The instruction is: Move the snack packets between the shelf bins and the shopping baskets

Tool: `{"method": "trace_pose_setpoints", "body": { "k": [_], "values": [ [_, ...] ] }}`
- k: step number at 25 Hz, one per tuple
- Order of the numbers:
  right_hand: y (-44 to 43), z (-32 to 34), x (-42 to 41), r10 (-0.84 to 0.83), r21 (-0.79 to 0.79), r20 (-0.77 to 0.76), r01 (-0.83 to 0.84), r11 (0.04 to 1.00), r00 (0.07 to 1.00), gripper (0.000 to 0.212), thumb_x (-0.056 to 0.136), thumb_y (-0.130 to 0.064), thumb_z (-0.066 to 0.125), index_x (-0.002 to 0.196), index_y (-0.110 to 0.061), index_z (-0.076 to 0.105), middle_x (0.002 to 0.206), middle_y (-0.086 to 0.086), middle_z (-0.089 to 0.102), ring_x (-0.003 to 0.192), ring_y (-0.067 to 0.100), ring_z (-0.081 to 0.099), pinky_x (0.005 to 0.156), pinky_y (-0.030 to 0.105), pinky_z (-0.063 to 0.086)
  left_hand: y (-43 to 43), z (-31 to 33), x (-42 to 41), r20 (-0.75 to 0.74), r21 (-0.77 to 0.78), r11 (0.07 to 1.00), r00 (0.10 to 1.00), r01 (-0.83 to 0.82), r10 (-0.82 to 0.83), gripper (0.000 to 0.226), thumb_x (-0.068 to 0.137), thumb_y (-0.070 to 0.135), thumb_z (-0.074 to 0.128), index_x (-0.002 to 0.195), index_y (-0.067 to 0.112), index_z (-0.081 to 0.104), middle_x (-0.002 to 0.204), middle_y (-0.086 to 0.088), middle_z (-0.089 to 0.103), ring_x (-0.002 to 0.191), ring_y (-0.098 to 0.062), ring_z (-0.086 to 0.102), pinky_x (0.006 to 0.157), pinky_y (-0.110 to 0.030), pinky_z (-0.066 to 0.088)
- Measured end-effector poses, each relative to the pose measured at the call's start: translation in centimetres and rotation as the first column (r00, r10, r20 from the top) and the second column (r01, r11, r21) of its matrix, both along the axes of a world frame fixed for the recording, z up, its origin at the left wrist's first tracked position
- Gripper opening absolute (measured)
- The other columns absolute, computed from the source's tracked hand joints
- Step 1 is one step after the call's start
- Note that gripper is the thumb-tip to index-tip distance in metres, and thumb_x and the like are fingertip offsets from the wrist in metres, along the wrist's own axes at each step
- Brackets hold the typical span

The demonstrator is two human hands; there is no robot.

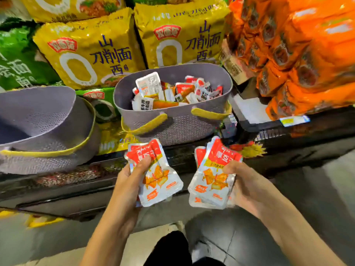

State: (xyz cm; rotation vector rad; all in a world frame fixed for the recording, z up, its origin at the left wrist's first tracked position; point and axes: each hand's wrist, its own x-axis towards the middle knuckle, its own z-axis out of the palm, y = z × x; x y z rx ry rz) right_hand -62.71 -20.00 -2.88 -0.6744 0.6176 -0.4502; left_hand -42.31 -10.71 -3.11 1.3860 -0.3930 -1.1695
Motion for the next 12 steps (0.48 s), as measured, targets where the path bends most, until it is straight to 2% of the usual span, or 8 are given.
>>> {"method": "trace_pose_setpoints", "body": {
  "k": [3, 5, 6, 8, 10, 11, 12],
  "values": [
    [4.1, -3.2, -2.1, -0.148, 0.08, -0.079, 0.154, 0.985, 0.986, 0.085, 0.037, -0.031, 0.087, 0.118, -0.016, 0.066, 0.119, 0.014, 0.065, 0.105, 0.03, 0.065, 0.082, 0.047, 0.055, 1.3, -2.6, -1.0, -0.047, 0.083, 0.982, 0.985, 0.168, -0.164, 0.052, 0.068, 0.039, 0.06, 0.108, 0.006, 0.064, 0.085, -0.015, 0.073, 0.061, -0.026, 0.07, 0.049, -0.035, 0.055],
    [6.6, -5.0, -2.8, -0.268, 0.123, -0.086, 0.277, 0.953, 0.96, 0.098, 0.033, -0.041, 0.092, 0.123, -0.015, 0.063, 0.121, 0.014, 0.064, 0.105, 0.031, 0.065, 0.085, 0.046, 0.054, 1.8, -4.2, -1.2, -0.072, 0.117, 0.951, 0.957, 0.287, -0.28, 0.045, 0.069, 0.038, 0.06, 0.105, 0.01, 0.064, 0.084, -0.013, 0.072, 0.061, -0.024, 0.069, 0.054, -0.034, 0.056],
    [7.8, -5.8, -2.9, -0.343, 0.16, -0.113, 0.358, 0.92, 0.932, 0.103, 0.03, -0.039, 0.093, 0.124, -0.013, 0.062, 0.12, 0.015, 0.064, 0.102, 0.033, 0.065, 0.086, 0.047, 0.053, 2.0, -5.1, -1.1, -0.087, 0.124, 0.928, 0.936, 0.351, -0.342, 0.045, 0.07, 0.039, 0.06, 0.105, 0.011, 0.063, 0.085, -0.013, 0.072, 0.062, -0.024, 0.069, 0.058, -0.035, 0.056],
    [10.1, -7.5, -2.8, -0.479, 0.259, -0.171, 0.508, 0.821, 0.861, 0.115, 0.019, -0.029, 0.093, 0.127, -0.007, 0.059, 0.117, 0.018, 0.062, 0.096, 0.033, 0.063, 0.088, 0.048, 0.05, 2.3, -6.4, -1.0, -0.1, 0.141, 0.873, 0.884, 0.467, -0.457, 0.047, 0.069, 0.041, 0.065, 0.105, 0.011, 0.063, 0.087, -0.014, 0.071, 0.065, -0.026, 0.068, 0.064, -0.037, 0.053],
    [13.2, -8.9, -2.8, -0.622, 0.316, -0.271, 0.679, 0.663, 0.734, 0.125, 0.009, -0.022, 0.089, 0.128, -0.001, 0.055, 0.12, 0.022, 0.059, 0.096, 0.035, 0.061, 0.084, 0.048, 0.052, 2.5, -7.8, -1.0, -0.127, 0.18, 0.795, 0.815, 0.579, -0.565, 0.042, 0.069, 0.039, 0.072, 0.097, 0.009, 0.063, 0.08, -0.013, 0.071, 0.061, -0.025, 0.067, 0.061, -0.035, 0.053],
    [15.0, -9.3, -2.8, -0.674, 0.325, -0.3, 0.736, 0.593, 0.675, 0.121, 0.01, -0.02, 0.088, 0.125, 0.0, 0.057, 0.12, 0.022, 0.06, 0.096, 0.036, 0.061, 0.081, 0.048, 0.054, 2.6, -8.4, -1.2, -0.148, 0.189, 0.754, 0.777, 0.629, -0.612, 0.039, 0.07, 0.038, 0.072, 0.092, 0.009, 0.061, 0.074, -0.011, 0.069, 0.057, -0.023, 0.065, 0.055, -0.032, 0.054],
    [16.9, -9.4, -2.8, -0.716, 0.333, -0.303, 0.774, 0.539, 0.628, 0.107, 0.018, -0.02, 0.086, 0.12, -0.003, 0.062, 0.117, 0.021, 0.063, 0.095, 0.036, 0.063, 0.078, 0.048, 0.055, 2.7, -8.9, -1.6, -0.173, 0.186, 0.695, 0.719, 0.695, -0.673, 0.042, 0.069, 0.041, 0.074, 0.088, 0.008, 0.059, 0.071, -0.012, 0.067, 0.054, -0.023, 0.063, 0.05, -0.03, 0.053]
  ]
}}
